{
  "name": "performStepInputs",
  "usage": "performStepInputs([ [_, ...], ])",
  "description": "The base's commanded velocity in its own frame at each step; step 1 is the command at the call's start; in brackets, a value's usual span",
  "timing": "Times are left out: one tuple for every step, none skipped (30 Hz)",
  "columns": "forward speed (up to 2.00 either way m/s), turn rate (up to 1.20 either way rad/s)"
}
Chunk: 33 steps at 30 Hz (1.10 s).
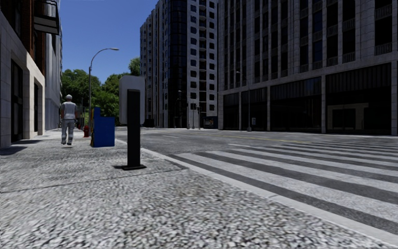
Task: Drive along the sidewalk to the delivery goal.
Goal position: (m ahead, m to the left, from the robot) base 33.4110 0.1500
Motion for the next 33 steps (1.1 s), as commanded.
performStepInputs([
  [1.84,-0.34],
  [1.73,-0.35],
  [1.73,-0.35],
  [1.68,-0.35],
  [1.67,-0.35],
  [1.67,-0.35],
  [1.67,-0.36],
  [1.67,-0.36],
  [1.67,-0.36],
  [1.67,-0.36],
  [1.67,-0.36],
  [1.67,-0.43],
  [1.67,-0.45],
  [1.67,-0.46],
  [1.67,-0.46],
  [1.67,-0.46],
  [1.66,-0.46],
  [1.66,-0.46],
  [1.66,-0.46],
  [1.66,-0.46],
  [1.66,-0.46],
  [1.66,-0.46],
  [1.65,-0.46],
  [1.63,-0.46],
  [1.58,-0.46],
  [1.56,-0.46],
  [1.55,-0.46],
  [1.55,-0.46],
  [1.55,-0.46],
  [1.54,-0.46],
  [1.54,-0.46],
  [1.54,-0.46],
  [1.54,-0.46],
])
